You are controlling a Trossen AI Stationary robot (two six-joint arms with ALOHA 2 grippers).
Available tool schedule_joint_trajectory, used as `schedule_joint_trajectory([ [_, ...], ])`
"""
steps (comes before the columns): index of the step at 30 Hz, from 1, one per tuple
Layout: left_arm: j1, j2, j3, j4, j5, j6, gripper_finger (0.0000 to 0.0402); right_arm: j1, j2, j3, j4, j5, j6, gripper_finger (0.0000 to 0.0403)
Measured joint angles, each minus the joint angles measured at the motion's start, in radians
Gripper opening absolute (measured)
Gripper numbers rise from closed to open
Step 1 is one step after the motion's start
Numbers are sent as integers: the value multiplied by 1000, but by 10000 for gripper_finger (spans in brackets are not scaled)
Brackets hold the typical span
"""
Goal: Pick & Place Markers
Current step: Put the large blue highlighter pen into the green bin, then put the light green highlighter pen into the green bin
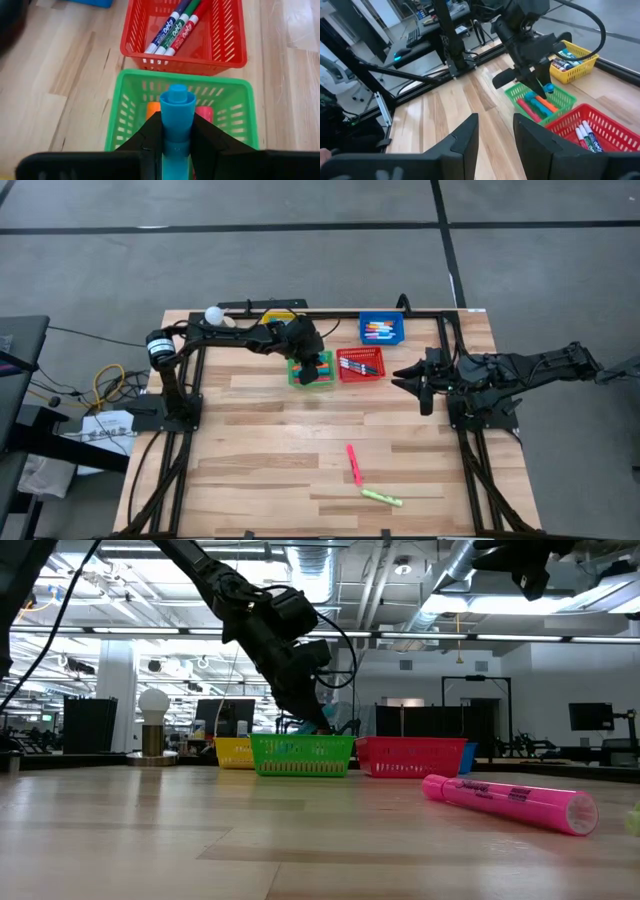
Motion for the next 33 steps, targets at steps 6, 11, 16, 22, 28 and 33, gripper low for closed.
schedule_joint_trajectory([
  [6, 0, 0, -2, -3, 23, 3, 76, -3, 0, 0, 0, 0, -4, 111],
  [11, 0, 0, -3, -4, 23, 4, 147, -3, 0, 0, -1, 0, -6, 111],
  [16, -3, 0, -3, -2, 22, 4, 178, -3, 0, 0, -1, 0, -6, 111],
  [22, -8, -83, -4, 0, 19, -44, 185, -2, 8, 0, 19, -1, 84, 111],
  [28, -51, -270, -10, 15, 18, -216, 186, 37, 68, 2, 134, -117, 87, 111],
  [33, -126, -409, -74, 28, 16, -316, 187, 109, 150, 2, 190, -194, 83, 111],
])
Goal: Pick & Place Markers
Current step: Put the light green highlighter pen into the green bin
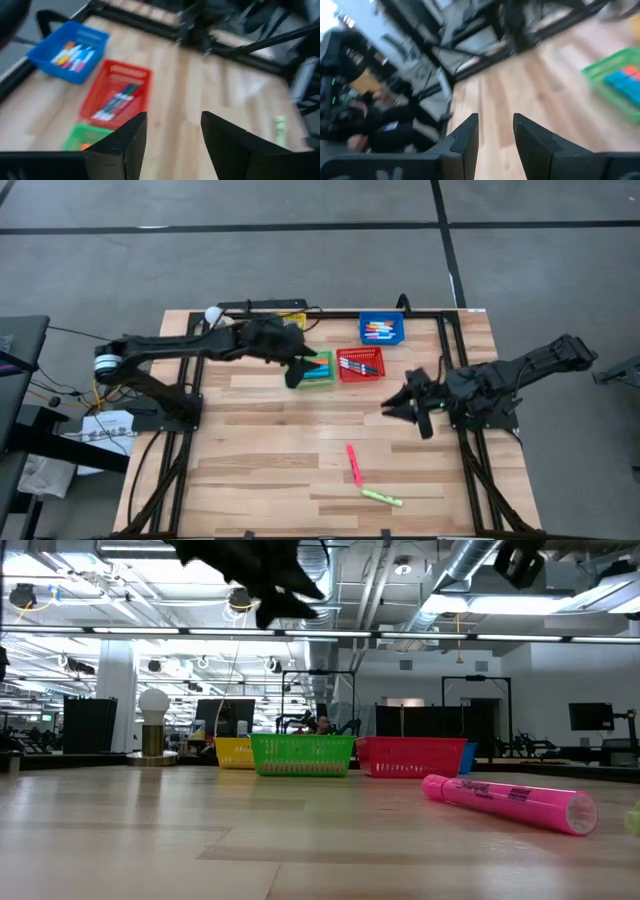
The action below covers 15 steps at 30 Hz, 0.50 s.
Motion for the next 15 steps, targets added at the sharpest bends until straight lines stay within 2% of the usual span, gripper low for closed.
schedule_joint_trajectory([
  [4, -66, -93, -75, 39, -28, -83, 187, 62, 70, 23, -45, -63, 76, 111],
  [8, -120, -159, -151, 53, -106, -150, 184, 122, 159, 82, -149, -174, 170, 111],
  [15, -163, -243, -261, 111, -159, -241, 181, 231, 363, 219, -346, -286, 217, 111],
])
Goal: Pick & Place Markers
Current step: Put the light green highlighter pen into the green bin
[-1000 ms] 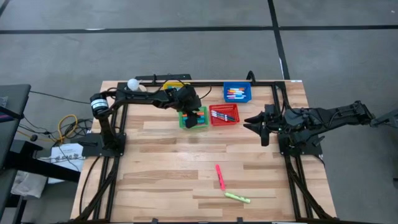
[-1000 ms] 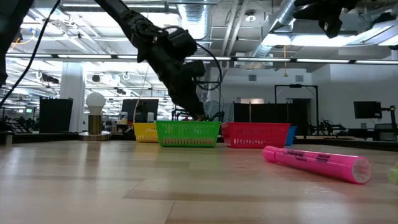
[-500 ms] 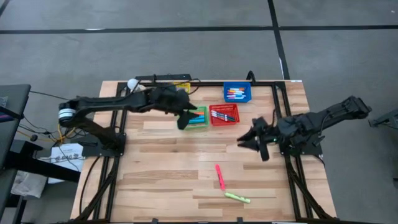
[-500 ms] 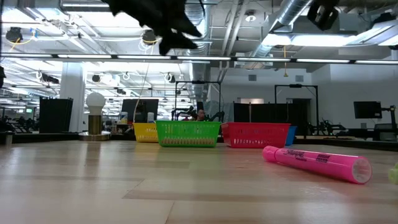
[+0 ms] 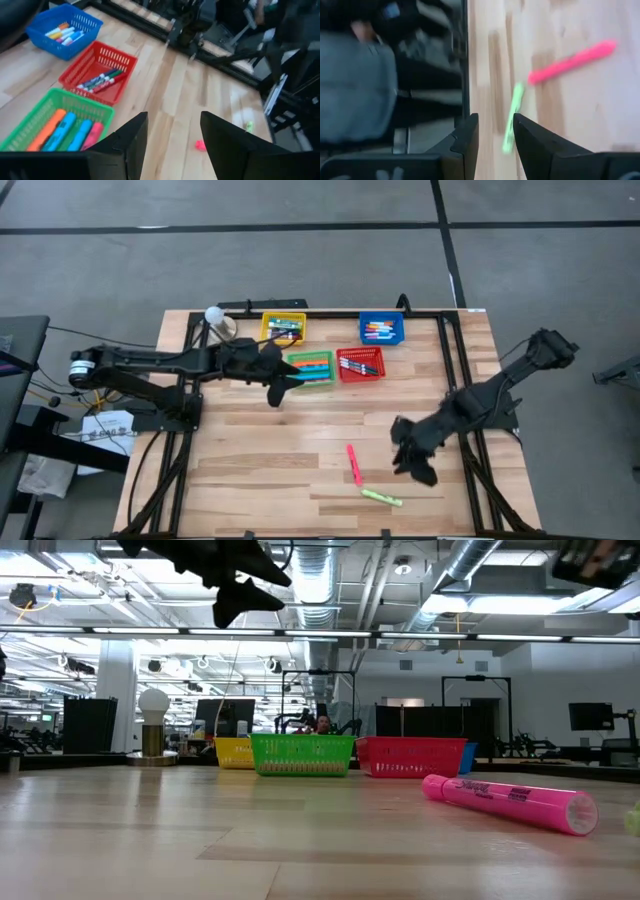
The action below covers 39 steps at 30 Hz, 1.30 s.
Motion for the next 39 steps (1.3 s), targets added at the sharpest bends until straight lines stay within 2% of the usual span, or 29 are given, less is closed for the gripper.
schedule_joint_trajectory([
  [5, -4, -27, -30, 21, 0, -43, 181, 65, 150, 82, -106, -64, 0, 111],
  [16, -5, -28, -33, 45, 0, 21, 181, 155, 432, 178, -146, -65, -24, 111],
  [24, -30, -27, -33, 45, 1, 43, 181, 154, 592, 264, -169, -51, -50, 111],
  [32, -58, -27, -33, 44, 0, 56, 181, 117, 684, 348, -172, -36, -63, 111],
  [39, -70, -27, -33, 45, 1, 72, 181, 111, 698, 355, -192, -26, 2, 111],
])
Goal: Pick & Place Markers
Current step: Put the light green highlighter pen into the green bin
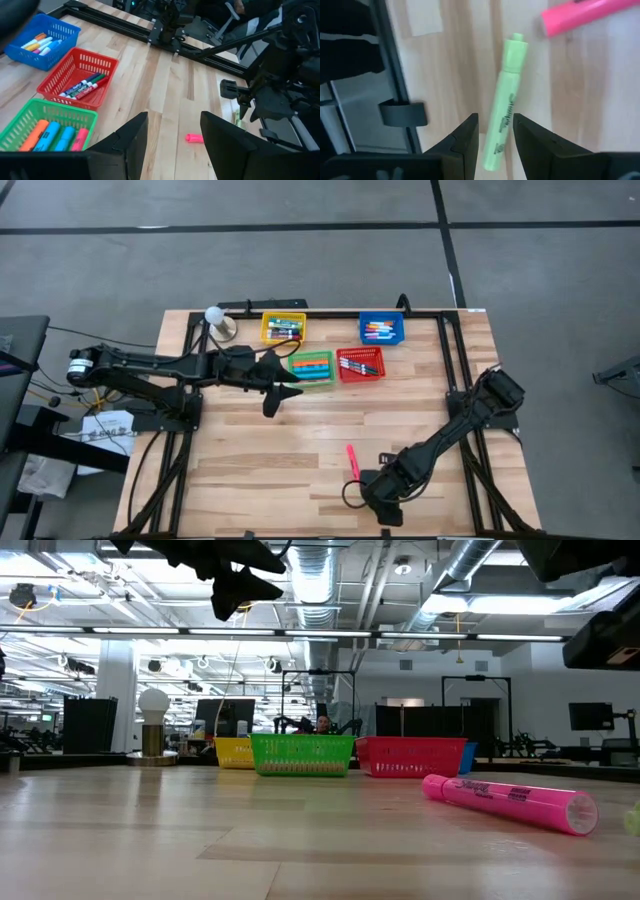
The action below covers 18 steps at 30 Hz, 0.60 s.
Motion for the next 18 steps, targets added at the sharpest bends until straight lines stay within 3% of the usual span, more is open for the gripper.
schedule_joint_trajectory([
  [18, 0, 0, 0, 0, 0, 26, 181, 25, 0, -1, -5, 65, 85, 111],
])
